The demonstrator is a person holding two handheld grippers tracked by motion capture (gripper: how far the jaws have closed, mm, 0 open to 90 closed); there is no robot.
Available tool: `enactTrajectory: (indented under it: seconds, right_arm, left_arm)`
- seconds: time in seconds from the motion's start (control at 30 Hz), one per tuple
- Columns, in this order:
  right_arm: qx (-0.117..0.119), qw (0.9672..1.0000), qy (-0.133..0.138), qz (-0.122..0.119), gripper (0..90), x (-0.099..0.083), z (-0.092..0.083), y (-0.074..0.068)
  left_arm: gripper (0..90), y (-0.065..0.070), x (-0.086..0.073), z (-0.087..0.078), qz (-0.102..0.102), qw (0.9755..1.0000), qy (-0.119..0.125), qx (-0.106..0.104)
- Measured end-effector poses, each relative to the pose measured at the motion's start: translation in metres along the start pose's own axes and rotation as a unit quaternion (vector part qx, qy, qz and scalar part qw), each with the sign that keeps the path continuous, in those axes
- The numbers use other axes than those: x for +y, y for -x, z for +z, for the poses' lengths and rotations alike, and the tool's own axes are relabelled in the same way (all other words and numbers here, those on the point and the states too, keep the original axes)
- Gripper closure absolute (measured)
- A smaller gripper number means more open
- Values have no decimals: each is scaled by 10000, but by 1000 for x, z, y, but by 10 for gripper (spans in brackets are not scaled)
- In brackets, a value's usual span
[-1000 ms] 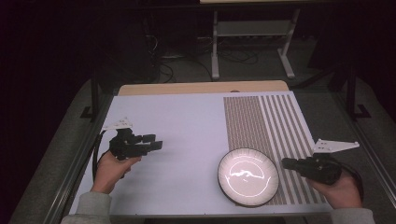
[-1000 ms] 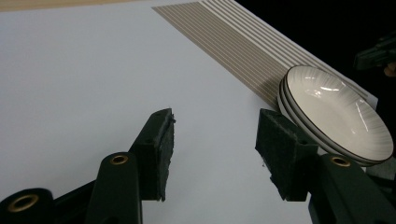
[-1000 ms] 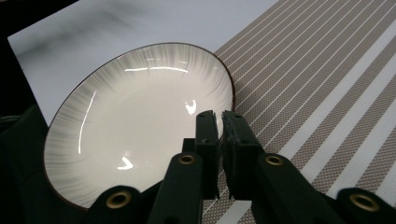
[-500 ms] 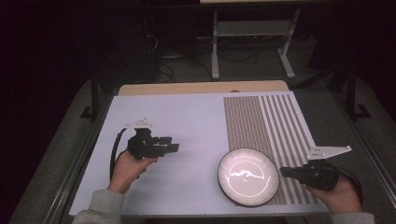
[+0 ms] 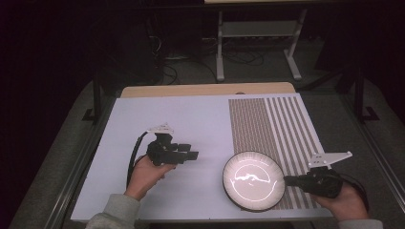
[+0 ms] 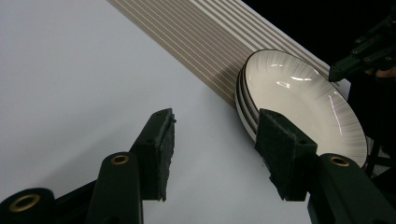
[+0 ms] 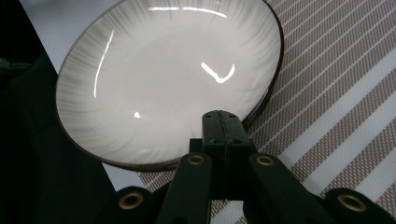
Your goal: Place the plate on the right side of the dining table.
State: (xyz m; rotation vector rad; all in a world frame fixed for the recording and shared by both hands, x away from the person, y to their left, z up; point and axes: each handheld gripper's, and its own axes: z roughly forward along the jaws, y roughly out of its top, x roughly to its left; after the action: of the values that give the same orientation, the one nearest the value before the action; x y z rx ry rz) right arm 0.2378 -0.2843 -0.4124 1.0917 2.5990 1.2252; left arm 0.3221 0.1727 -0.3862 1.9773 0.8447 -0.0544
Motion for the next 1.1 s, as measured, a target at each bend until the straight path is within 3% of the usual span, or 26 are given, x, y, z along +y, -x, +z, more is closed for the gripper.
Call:
enactTrajectory:
  seconds: [0.23, 0.53, 0.8, 1.1]
  right_arm:
    - [-67, 10000, -64, -32, 894, 0, 1, -2]
    - [-84, 9999, -112, -53, 894, 3, 6, -4]
    - [-69, 9999, -145, -50, 894, 7, 13, -6]
    - [-29, 9997, -200, -100, 894, 11, 19, -8]
  left_arm:
    - [462, 3, 0, 6, -8, 10000, -51, -24]
    - [464, 13, 1, 20, 52, 9995, -296, -63]
    - [469, 27, 5, 36, -105, 9982, -542, -233]
    - [475, 36, 6, 50, -342, 9962, -781, -168]
